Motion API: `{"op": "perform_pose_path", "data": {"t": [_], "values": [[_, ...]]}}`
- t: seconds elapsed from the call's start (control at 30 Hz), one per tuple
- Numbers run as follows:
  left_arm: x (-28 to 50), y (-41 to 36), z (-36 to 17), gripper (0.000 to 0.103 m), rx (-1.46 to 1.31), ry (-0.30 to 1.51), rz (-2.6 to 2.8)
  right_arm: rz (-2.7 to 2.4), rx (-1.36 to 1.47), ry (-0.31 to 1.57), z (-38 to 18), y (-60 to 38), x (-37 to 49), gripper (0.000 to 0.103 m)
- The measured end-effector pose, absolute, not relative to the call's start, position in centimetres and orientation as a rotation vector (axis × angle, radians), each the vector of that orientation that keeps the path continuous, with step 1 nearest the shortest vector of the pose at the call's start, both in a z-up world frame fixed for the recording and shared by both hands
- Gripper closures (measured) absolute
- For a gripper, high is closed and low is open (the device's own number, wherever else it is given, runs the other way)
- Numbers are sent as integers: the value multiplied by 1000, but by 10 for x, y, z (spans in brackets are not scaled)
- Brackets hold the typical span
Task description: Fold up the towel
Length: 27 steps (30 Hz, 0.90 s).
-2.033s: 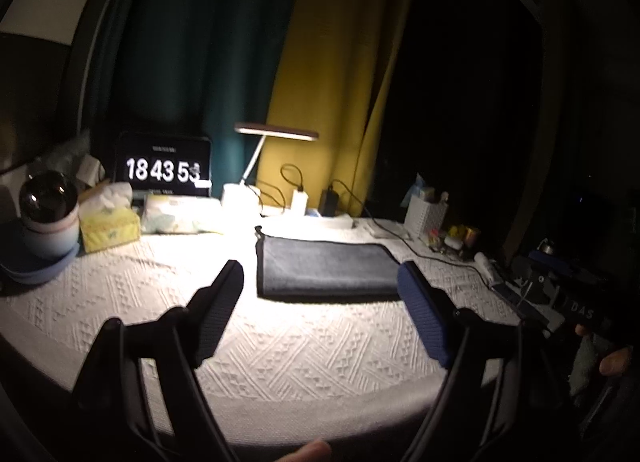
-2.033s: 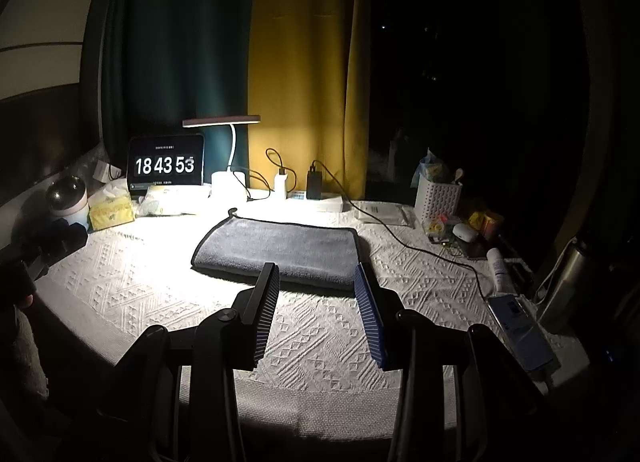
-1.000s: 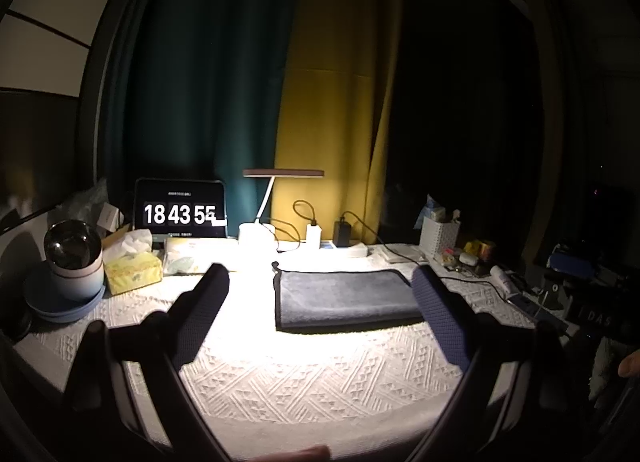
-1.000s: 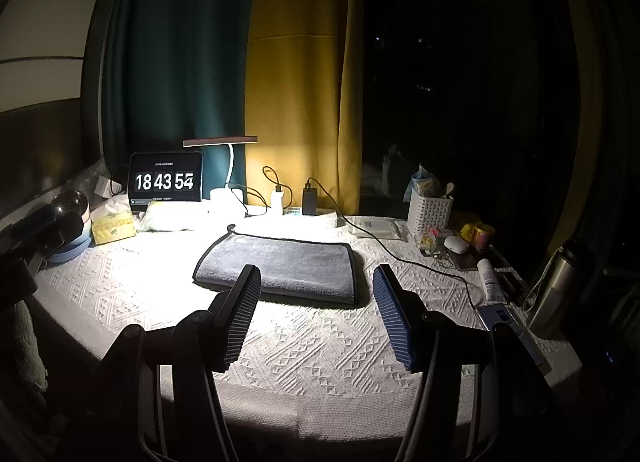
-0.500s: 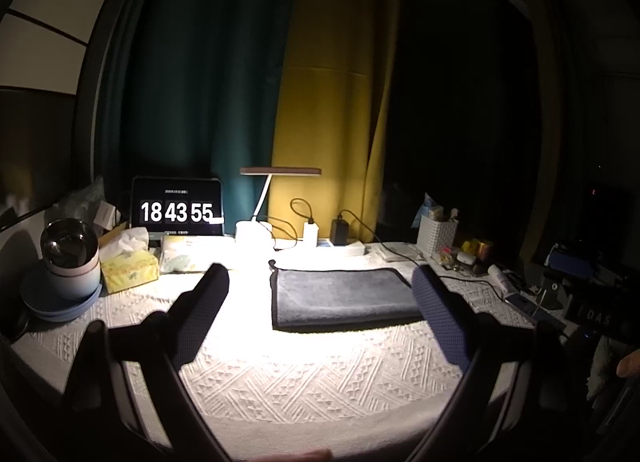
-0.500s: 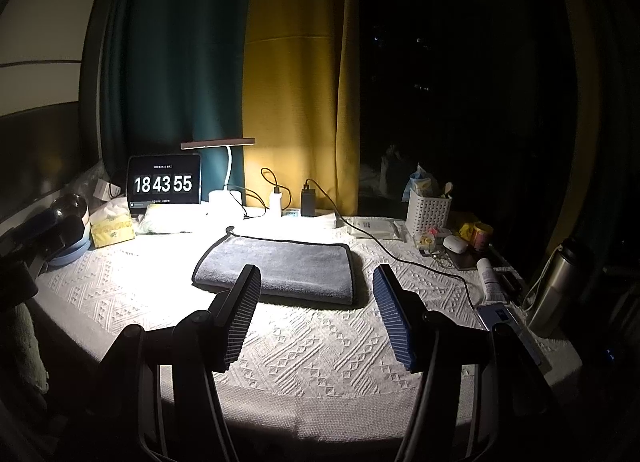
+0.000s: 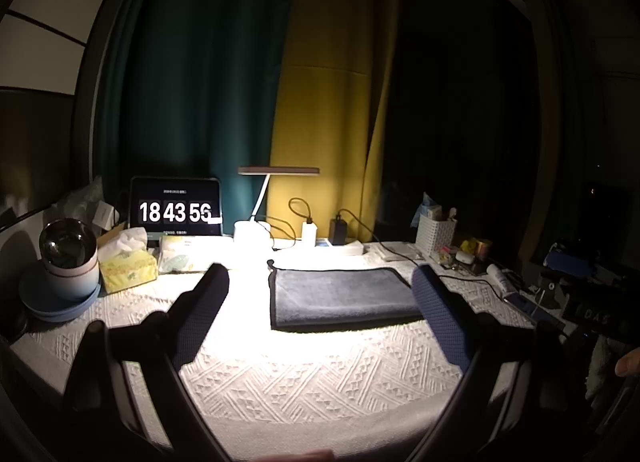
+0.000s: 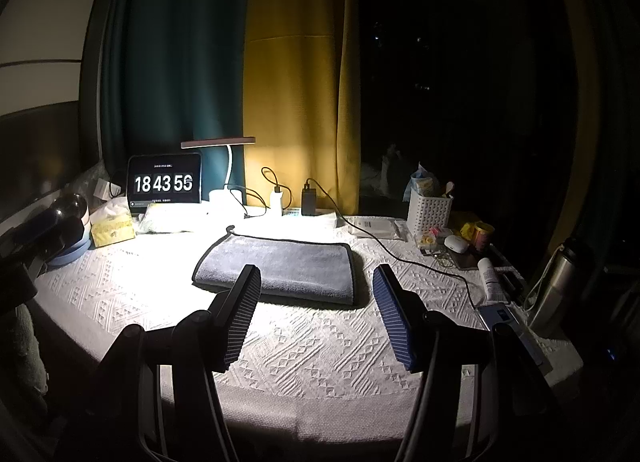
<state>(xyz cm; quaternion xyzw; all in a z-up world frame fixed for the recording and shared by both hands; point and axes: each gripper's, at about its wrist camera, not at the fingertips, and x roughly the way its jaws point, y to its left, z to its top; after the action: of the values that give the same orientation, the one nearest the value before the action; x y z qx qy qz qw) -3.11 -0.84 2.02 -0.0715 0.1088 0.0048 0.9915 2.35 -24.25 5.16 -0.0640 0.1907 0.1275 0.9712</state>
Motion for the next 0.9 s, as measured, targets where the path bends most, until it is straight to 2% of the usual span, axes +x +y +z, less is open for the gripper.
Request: {"op": "perform_pose_path", "data": {"t": [0.9], "values": [[-30,-9,19,9,-146,231,1,260,-125,395,50,-238,23,41]]}}
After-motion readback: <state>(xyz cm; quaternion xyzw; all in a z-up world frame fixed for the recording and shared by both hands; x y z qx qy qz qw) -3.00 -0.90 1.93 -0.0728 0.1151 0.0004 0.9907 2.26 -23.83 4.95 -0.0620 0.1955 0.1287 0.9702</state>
